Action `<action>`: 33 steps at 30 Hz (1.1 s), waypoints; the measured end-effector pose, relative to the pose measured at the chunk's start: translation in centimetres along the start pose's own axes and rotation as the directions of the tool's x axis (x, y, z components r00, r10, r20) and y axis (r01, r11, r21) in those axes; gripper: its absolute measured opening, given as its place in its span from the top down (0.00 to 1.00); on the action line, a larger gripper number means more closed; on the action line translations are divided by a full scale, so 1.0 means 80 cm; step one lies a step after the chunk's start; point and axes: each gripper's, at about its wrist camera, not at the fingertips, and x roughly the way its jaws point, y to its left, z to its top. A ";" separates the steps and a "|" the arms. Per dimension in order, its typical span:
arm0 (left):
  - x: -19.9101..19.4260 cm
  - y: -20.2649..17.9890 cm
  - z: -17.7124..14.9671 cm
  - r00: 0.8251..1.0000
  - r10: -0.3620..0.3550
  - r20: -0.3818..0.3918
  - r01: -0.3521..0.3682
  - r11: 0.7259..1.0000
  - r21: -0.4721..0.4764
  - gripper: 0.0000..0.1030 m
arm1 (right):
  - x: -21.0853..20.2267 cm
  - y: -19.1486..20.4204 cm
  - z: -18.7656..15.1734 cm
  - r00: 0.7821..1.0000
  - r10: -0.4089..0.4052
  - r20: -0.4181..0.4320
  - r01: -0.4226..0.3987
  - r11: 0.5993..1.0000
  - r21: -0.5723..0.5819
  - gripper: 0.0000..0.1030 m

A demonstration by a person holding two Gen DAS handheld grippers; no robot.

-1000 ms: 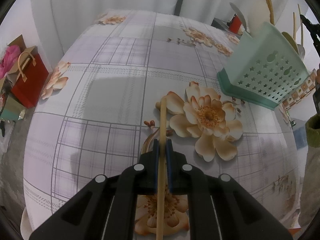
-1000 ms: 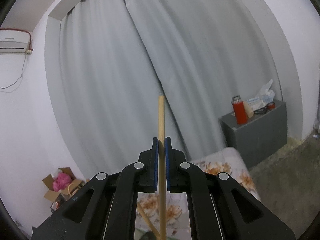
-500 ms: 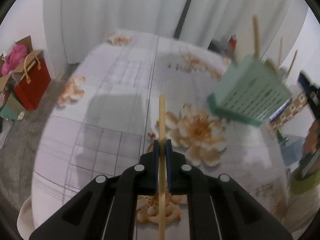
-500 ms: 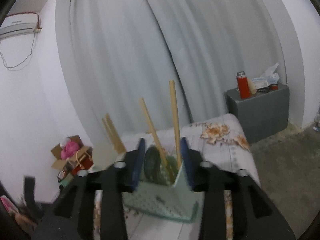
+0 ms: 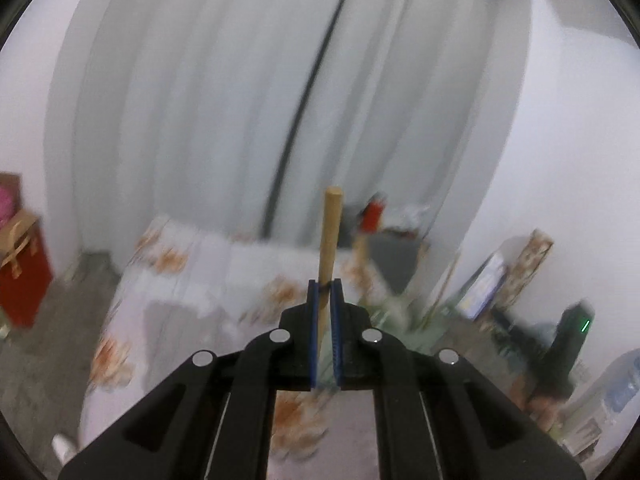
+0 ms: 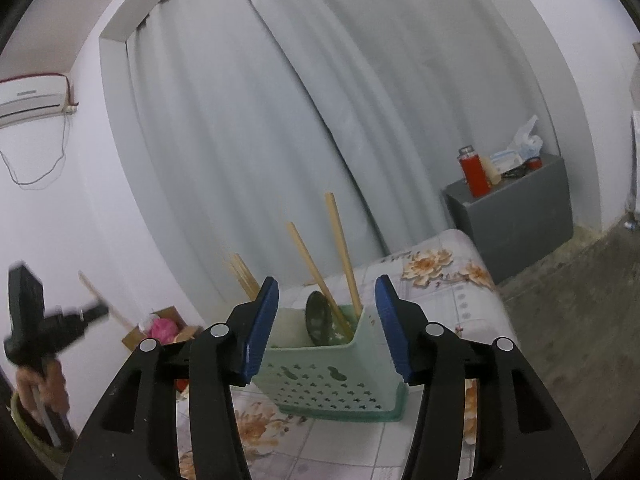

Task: Organize utensils
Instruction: 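Raise the left gripper's chopstick into the green holder and open it, then grasp the last wooden chopstick on the cloth with the right gripper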

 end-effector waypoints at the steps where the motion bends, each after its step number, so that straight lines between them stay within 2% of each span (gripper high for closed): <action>1: 0.002 -0.005 0.011 1.000 -0.022 0.019 0.022 1.000 0.000 0.95 | -0.002 0.001 0.000 1.000 -0.001 0.000 0.001 1.000 0.000 0.52; 5: 0.016 -0.028 0.051 0.992 -0.088 0.088 0.087 0.996 0.019 0.95 | -0.003 -0.001 0.003 1.000 -0.008 0.002 0.008 1.000 -0.004 0.52; 8: 0.028 -0.038 0.063 0.988 -0.106 0.110 0.104 0.994 0.030 0.97 | -0.003 -0.004 0.006 1.000 -0.015 0.002 0.015 1.000 -0.009 0.52; 9: 0.034 -0.039 0.067 0.988 -0.112 0.110 0.110 0.994 0.029 1.00 | 0.000 -0.007 0.007 1.000 -0.017 0.001 0.017 1.000 -0.009 0.52; 16: 0.071 -0.035 0.081 0.987 -0.116 0.113 0.117 0.993 -0.003 1.00 | 0.003 -0.012 0.011 1.000 -0.011 -0.007 0.011 1.000 0.002 0.52; 21: 0.079 -0.028 0.078 0.989 -0.111 0.100 0.113 0.993 -0.020 1.00 | 0.000 -0.013 0.012 1.000 -0.009 -0.007 0.009 1.000 -0.007 0.52; 25: 0.082 -0.015 0.046 0.997 -0.080 0.018 0.081 0.996 -0.040 1.00 | -0.001 -0.013 0.006 0.999 0.001 -0.033 -0.001 1.000 -0.002 0.52; 27: 0.085 -0.004 0.013 0.996 -0.058 -0.071 0.055 0.997 -0.056 0.98 | 0.002 -0.013 0.000 0.998 0.003 -0.056 -0.003 1.000 0.002 0.52; 30: 0.085 0.010 -0.040 0.984 -0.020 -0.178 0.010 0.998 -0.058 0.79 | 0.011 -0.012 -0.012 0.993 0.018 -0.119 -0.016 1.000 0.019 0.52; 33: 0.083 0.029 -0.103 0.957 0.018 -0.290 -0.044 0.995 -0.084 0.72 | 0.024 -0.001 -0.031 0.971 0.053 -0.232 -0.051 0.999 0.015 0.52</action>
